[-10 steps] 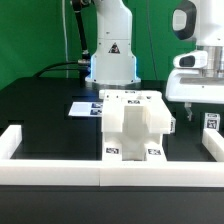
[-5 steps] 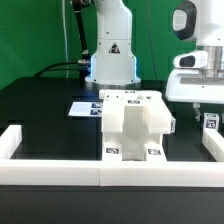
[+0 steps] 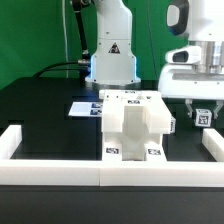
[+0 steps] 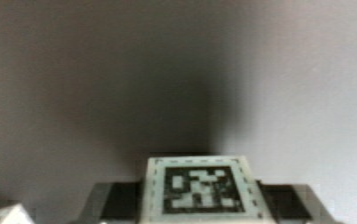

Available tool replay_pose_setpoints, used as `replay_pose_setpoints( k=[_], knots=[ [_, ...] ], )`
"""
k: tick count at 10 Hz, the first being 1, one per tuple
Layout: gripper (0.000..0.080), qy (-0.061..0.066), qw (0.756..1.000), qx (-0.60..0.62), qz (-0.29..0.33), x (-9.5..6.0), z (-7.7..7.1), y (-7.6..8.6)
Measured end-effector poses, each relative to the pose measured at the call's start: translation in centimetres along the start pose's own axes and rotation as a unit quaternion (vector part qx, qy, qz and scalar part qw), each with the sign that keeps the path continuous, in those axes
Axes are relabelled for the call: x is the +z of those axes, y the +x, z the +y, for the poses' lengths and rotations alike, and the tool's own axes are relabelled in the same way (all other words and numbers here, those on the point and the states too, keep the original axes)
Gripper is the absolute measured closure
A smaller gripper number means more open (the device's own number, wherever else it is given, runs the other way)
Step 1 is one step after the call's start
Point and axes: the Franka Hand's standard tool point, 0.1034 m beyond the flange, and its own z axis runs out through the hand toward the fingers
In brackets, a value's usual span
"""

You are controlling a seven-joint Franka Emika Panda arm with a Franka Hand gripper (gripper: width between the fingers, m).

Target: Assemble chair

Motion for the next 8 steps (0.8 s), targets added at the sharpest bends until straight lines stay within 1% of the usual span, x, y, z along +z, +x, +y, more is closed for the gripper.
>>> replay_pose_setpoints(
  k=[2,3,5,6,7,8],
  knots=[
    [0.0512,0.007,1.000,-0.018,-0.008,-3.0,0.9,1.3],
    [0.0512,0.011,1.000,-0.020,-0.014,-4.2,1.1,1.6],
    [0.0512,0.023,0.999,-0.024,-0.024,-7.3,2.5,3.4],
    [0.0512,0.025,0.999,-0.022,-0.025,-8.0,2.9,4.4],
    [0.0512,0.028,0.999,-0.022,-0.023,-8.5,2.8,5.4],
    [0.0512,0.027,0.999,-0.024,-0.023,-8.3,2.8,5.2]
  ],
)
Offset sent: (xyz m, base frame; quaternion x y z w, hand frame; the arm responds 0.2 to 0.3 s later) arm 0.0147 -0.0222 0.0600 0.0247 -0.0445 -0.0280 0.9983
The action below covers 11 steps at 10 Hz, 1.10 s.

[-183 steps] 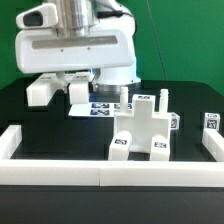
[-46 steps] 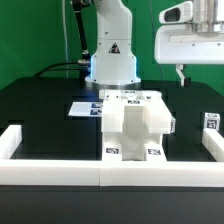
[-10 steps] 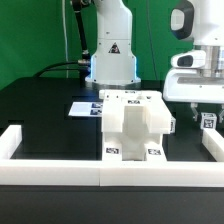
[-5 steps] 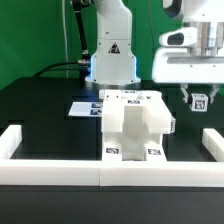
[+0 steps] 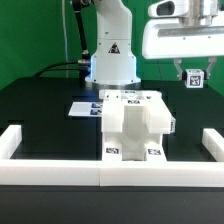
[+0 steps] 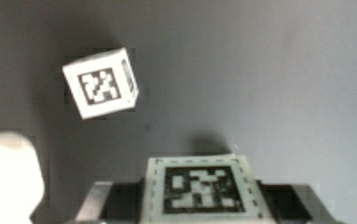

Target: Assemble chair

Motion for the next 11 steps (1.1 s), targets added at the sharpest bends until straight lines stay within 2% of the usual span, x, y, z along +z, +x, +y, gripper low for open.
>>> replay_pose_setpoints(
  k=[3,5,7,10,11],
  knots=[
    [0.0512,-0.001,1.000,0.000,-0.002,0.2,0.2,0.0],
    [0.0512,-0.009,0.999,-0.036,0.003,0.6,2.2,1.8],
    [0.0512,-0.010,0.998,-0.061,0.012,-0.4,4.0,4.3],
    [0.0512,-0.009,0.996,-0.083,0.007,-1.7,5.4,7.8],
    [0.0512,-0.010,0.997,-0.082,0.009,-1.6,5.3,7.8]
  ],
)
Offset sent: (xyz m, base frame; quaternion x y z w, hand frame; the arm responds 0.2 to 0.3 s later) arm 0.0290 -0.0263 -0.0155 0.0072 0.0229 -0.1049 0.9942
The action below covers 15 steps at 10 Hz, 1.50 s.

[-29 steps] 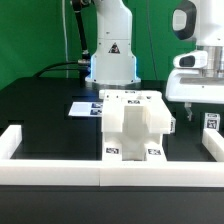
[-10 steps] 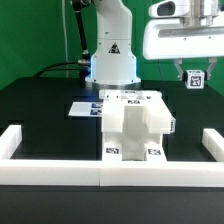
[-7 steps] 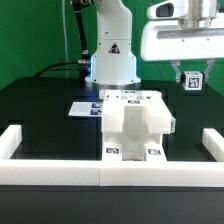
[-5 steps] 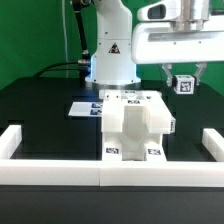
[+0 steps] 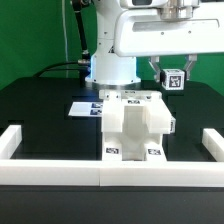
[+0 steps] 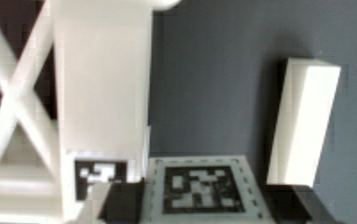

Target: Assemble chair

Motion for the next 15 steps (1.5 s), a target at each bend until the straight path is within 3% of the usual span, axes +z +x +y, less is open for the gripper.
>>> replay_pose_setpoints(
  k=[4,9,15],
  knots=[
    [0.0512,-0.001,1.000,-0.003,-0.001,0.1,0.3,0.0],
    [0.0512,-0.002,1.000,-0.021,0.004,-1.5,3.9,3.8],
    [0.0512,-0.006,1.000,-0.021,0.004,-0.7,4.0,3.9]
  ],
)
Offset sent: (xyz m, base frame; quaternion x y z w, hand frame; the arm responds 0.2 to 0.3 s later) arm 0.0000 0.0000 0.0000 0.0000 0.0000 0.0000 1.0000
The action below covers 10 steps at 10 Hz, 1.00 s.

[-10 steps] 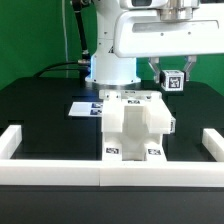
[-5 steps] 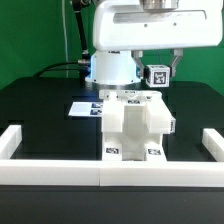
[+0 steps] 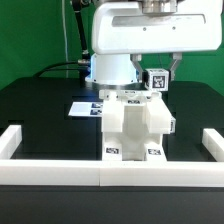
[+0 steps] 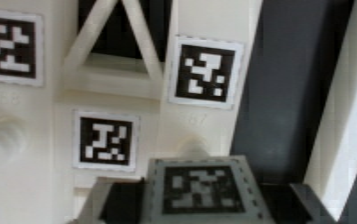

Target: Assemble chair

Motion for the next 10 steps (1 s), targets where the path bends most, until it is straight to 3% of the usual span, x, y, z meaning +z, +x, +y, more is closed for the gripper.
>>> replay_pose_setpoints(
  k=[10],
  knots=[
    [0.0512,-0.001,1.000,0.001,-0.004,0.96,-0.54,-0.75]
  ],
)
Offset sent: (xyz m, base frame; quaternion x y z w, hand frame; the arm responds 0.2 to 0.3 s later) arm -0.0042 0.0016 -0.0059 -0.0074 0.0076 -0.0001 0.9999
